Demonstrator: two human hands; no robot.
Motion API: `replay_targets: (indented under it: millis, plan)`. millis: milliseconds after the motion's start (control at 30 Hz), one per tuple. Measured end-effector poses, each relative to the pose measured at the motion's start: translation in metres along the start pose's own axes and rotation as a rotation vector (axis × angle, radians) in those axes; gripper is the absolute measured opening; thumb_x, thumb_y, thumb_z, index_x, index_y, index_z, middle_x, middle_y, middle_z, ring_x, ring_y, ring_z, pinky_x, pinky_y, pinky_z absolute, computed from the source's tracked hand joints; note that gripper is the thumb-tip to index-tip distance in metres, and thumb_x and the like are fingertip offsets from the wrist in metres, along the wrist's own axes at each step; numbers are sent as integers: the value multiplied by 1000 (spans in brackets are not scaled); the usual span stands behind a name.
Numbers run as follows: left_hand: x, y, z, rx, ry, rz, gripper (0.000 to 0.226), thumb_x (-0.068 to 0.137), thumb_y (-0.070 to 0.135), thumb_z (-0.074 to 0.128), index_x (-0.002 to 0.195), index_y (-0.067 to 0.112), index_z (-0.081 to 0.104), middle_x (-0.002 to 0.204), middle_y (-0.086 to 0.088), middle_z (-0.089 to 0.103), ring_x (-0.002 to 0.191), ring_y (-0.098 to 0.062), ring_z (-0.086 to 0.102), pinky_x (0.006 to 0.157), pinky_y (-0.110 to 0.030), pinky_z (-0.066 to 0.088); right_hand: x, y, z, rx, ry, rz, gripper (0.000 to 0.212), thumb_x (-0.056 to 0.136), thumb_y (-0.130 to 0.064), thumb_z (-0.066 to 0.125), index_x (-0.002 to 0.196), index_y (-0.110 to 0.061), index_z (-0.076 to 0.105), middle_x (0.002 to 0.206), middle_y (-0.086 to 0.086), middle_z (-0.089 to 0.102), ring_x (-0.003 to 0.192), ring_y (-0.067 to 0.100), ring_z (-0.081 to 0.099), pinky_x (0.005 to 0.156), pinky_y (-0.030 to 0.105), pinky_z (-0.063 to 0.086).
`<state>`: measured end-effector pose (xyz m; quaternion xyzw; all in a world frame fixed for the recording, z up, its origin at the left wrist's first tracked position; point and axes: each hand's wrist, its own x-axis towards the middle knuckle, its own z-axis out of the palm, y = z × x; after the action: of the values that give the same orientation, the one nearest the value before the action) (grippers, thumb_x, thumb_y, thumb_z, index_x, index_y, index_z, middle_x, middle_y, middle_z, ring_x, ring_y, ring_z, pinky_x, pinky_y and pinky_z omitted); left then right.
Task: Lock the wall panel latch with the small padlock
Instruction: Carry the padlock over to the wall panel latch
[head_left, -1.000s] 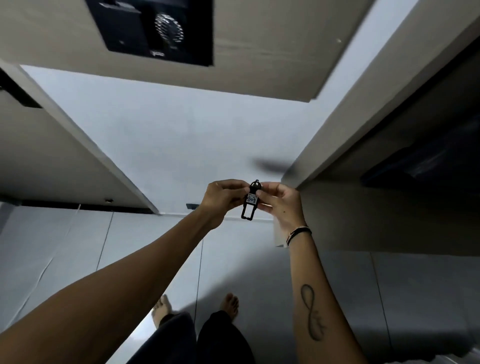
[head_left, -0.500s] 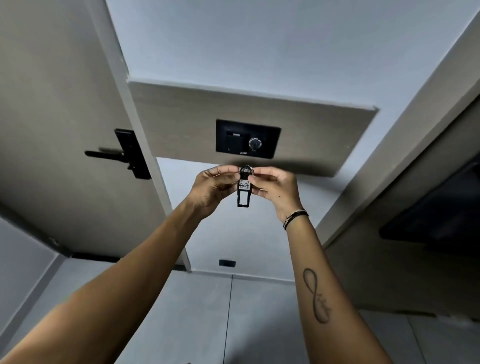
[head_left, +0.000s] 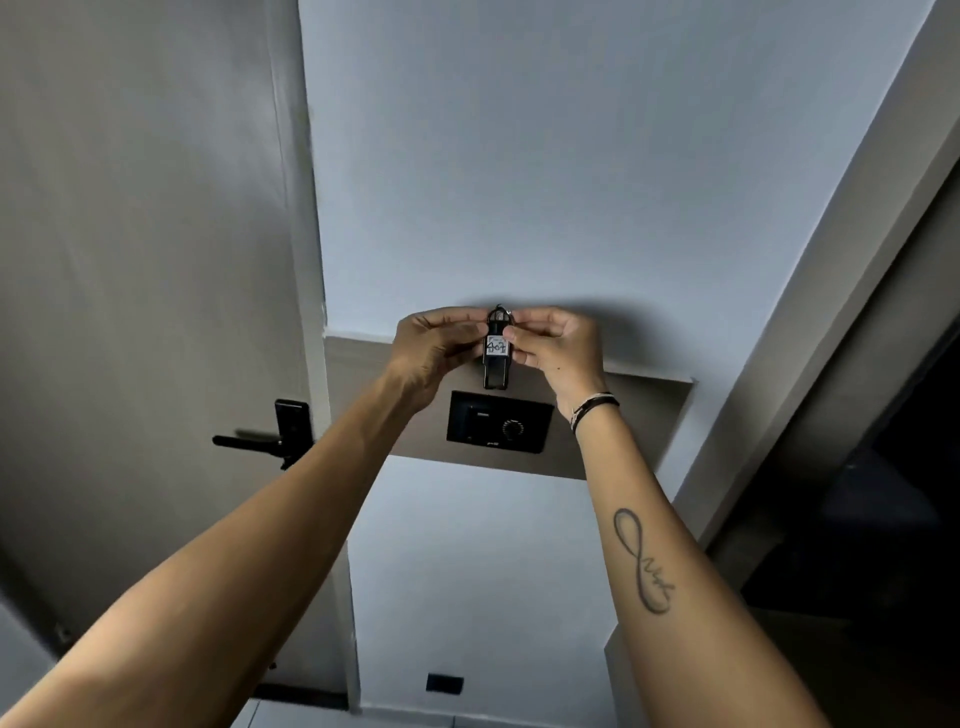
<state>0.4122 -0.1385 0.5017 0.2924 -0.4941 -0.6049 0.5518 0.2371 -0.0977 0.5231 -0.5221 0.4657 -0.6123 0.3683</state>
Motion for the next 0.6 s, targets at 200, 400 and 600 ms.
replay_targets:
  millis: [200,400,600]
  plan:
    - [11,45,14,32,-2,89,18,86,-8,77,86,9,83,82,-6,84,77,-20,79,77,-28,67,13,-35,5,31,50,-93,18,84,7,80,90,-9,73,86,10,76,75,19,73,72,29,65]
    - [18,59,19,47,-10,126,21,86,-6,78,81,13,85,82,-5,84,79,-21,79,84,-32,68,23,-54,4,11,40,-146,17,84,7,79,90,-8,72,82,8,74,66,12,72,67,25,65]
    - [24,57,17,79,-7,145,19,86,-5,79,83,13,85,83,-6,84,78,-22,79,86,-33,68,26,-51,5,1,48,-159,17,84,6,79,90,-8,73,85,10,75,71,18,72,67,26,65]
